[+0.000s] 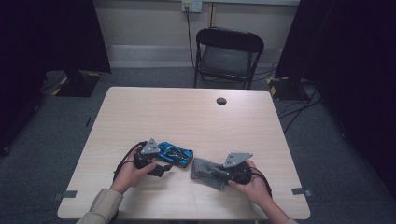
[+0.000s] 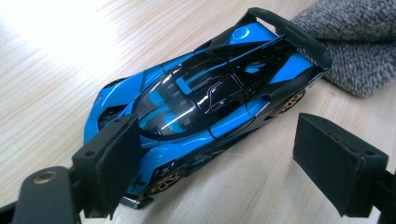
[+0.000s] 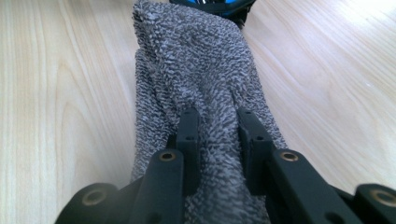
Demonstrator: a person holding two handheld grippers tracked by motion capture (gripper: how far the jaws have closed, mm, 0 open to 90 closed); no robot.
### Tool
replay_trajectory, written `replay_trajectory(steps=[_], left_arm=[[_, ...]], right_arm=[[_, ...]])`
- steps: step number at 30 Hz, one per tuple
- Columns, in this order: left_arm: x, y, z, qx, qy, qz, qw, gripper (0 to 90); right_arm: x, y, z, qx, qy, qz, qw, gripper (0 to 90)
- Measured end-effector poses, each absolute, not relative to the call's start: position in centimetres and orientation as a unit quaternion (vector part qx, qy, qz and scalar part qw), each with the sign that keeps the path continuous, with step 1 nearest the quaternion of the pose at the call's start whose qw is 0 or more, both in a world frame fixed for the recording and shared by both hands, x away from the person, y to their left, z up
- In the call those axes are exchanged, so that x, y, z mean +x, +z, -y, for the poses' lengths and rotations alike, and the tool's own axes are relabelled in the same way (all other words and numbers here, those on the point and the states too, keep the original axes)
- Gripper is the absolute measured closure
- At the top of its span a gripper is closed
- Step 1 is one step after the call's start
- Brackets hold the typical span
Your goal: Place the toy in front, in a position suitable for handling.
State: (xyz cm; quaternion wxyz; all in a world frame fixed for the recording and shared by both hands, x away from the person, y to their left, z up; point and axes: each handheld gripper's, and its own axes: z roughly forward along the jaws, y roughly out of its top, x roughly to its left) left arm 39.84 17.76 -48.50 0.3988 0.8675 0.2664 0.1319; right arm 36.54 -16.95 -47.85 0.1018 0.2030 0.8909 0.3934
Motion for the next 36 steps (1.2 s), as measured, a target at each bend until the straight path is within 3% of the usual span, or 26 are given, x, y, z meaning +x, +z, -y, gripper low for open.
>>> replay_trajectory(steps=[2,3,5,6,10,12,16,22,32,36], left_arm=[[39.7,-48.5,-17.6,0.867,0.129,-0.265,0.401,15.1],[39.6,-48.5,-17.5,0.867,0.127,-0.264,0.403,15.1],[39.5,-48.5,-17.2,0.87,0.13,-0.258,0.4,15.0],[39.5,-48.5,-17.1,0.873,0.134,-0.253,0.394,15.1],[39.5,-48.4,-17.2,0.874,0.135,-0.254,0.392,15.8],[39.6,-48.3,-17.5,0.869,0.131,-0.261,0.399,16.8],[40.0,-47.7,-19.0,0.86,0.143,-0.276,0.404,15.9],[41.0,-48.1,-20.6,0.863,0.136,-0.292,0.388,16.1],[41.4,-49.4,-20.3,0.862,0.111,-0.294,0.398,16.2],[41.3,-49.6,-20.2,0.861,0.104,-0.295,0.401,16.1]], right_arm=[[36.6,-47.8,17.3,0.207,0.391,-0.891,0.102,73.2],[36.6,-47.7,17.5,0.207,0.389,-0.892,0.099,66.5],[36.6,-47.6,17.5,0.21,0.387,-0.892,0.101,62.9],[36.6,-47.3,17.3,0.211,0.386,-0.892,0.103,55.4],[36.7,-46.7,16.8,0.217,0.393,-0.888,0.105,45.1],[36.9,-46.1,16.3,0.222,0.399,-0.883,0.108,34.2],[37.6,-45.2,14.9,0.229,0.411,-0.877,0.1,26.5],[39.6,-45.5,11.4,0.224,0.406,-0.881,0.095,24.3],[42.1,-46.7,7.8,0.227,0.389,-0.89,0.063,23.0],[41.9,-47.9,7.1,0.22,0.372,-0.899,0.07,21.4]])
